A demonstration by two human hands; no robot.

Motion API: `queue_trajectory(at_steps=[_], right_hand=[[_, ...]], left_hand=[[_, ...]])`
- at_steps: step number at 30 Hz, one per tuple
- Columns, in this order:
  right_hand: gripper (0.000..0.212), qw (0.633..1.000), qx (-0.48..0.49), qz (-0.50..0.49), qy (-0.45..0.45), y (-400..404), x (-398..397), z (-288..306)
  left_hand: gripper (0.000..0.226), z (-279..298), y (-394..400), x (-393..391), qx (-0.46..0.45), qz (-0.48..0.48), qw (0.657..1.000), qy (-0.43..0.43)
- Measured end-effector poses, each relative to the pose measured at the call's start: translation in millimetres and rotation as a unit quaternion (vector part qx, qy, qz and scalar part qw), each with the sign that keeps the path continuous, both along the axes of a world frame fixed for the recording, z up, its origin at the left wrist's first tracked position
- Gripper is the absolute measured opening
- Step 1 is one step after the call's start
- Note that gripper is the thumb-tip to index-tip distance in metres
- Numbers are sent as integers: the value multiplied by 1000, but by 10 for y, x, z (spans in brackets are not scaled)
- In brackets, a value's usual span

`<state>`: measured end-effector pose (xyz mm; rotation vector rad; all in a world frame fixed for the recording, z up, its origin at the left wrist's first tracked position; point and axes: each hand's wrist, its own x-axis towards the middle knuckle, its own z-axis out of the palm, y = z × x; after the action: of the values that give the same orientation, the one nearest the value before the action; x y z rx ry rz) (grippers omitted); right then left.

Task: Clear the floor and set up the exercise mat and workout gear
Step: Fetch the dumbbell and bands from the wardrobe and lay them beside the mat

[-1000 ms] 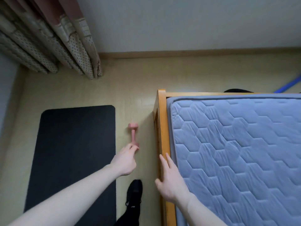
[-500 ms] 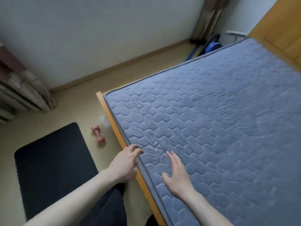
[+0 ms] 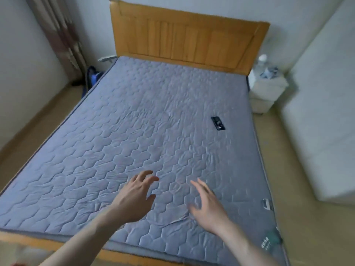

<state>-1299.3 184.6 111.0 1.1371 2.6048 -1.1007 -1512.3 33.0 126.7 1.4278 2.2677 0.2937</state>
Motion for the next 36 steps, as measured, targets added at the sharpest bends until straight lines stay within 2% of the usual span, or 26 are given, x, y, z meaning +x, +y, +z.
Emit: queue_trajectory(at_steps=[8, 14, 20, 31, 36], right_hand=[[70, 990, 24, -133, 34, 685, 1484, 300], [68, 981, 28, -182, 58, 1409, 2808, 424], [69, 974, 47, -218, 44, 2040, 4006, 698], [68, 947, 83, -303, 73, 2745, 5206, 927], [67, 941, 88, -316, 87, 3001, 5749, 1071]], left_hand=[[53, 373, 1369, 1146, 19, -155, 988, 18], [53, 608, 2403, 2439, 44, -203, 978, 21], [53, 812, 3151, 3579, 62, -224, 972, 21], [54, 1056, 4191, 4747, 88, -336, 937, 47], [54, 1125, 4600, 5242, 84, -355, 930, 38]])
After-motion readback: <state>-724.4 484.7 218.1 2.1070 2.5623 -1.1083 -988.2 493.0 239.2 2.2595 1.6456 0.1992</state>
